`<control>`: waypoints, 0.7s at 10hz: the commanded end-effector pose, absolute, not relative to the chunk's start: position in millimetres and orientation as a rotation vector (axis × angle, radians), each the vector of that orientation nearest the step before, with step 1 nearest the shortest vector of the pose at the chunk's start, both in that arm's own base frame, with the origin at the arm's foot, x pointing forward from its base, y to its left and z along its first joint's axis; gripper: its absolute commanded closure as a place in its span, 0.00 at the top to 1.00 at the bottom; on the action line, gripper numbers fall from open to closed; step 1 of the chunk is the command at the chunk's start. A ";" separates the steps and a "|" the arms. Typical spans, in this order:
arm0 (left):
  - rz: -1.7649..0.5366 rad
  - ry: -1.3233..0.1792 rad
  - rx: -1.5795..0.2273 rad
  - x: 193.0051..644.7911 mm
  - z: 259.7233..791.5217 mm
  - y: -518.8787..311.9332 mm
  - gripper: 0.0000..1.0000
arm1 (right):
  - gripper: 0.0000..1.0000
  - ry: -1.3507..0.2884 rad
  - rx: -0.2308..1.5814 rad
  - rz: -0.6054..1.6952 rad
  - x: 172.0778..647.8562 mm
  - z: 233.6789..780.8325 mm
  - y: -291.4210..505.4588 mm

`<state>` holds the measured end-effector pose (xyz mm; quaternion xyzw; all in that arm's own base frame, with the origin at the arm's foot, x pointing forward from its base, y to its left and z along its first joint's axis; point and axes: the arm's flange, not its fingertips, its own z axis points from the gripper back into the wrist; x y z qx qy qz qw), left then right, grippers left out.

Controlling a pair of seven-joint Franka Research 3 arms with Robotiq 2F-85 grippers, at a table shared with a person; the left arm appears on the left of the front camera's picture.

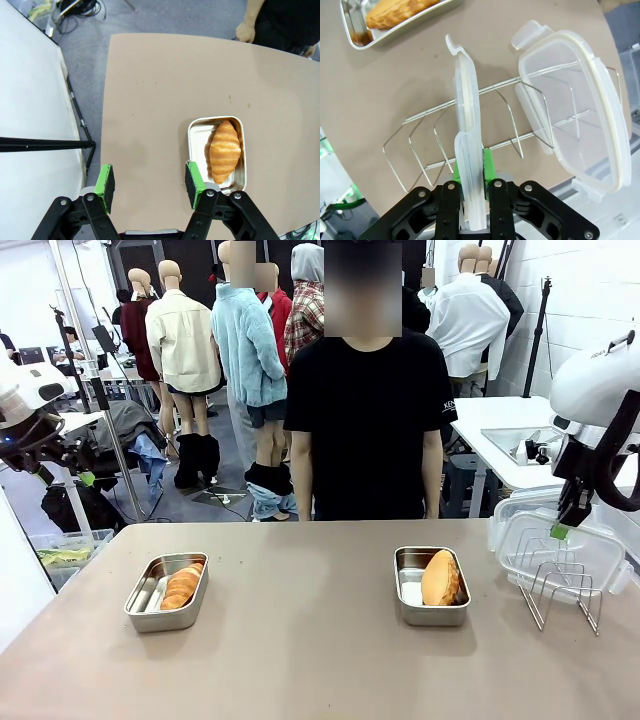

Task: Place the bread in airtight containers.
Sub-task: Release when the human grabs the Airtight Container lid.

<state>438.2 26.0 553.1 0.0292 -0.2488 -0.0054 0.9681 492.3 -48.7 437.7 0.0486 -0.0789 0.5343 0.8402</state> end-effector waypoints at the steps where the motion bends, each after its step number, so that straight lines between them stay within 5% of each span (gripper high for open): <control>1: 0.008 -0.506 0.061 437.3 554.0 25.6 0.74 | 0.00 -0.186 0.106 1.094 493.5 462.2 -48.6; 7: 0.008 -0.506 0.061 437.3 554.0 25.6 0.74 | 0.00 -0.227 0.077 1.066 509.0 582.3 -13.2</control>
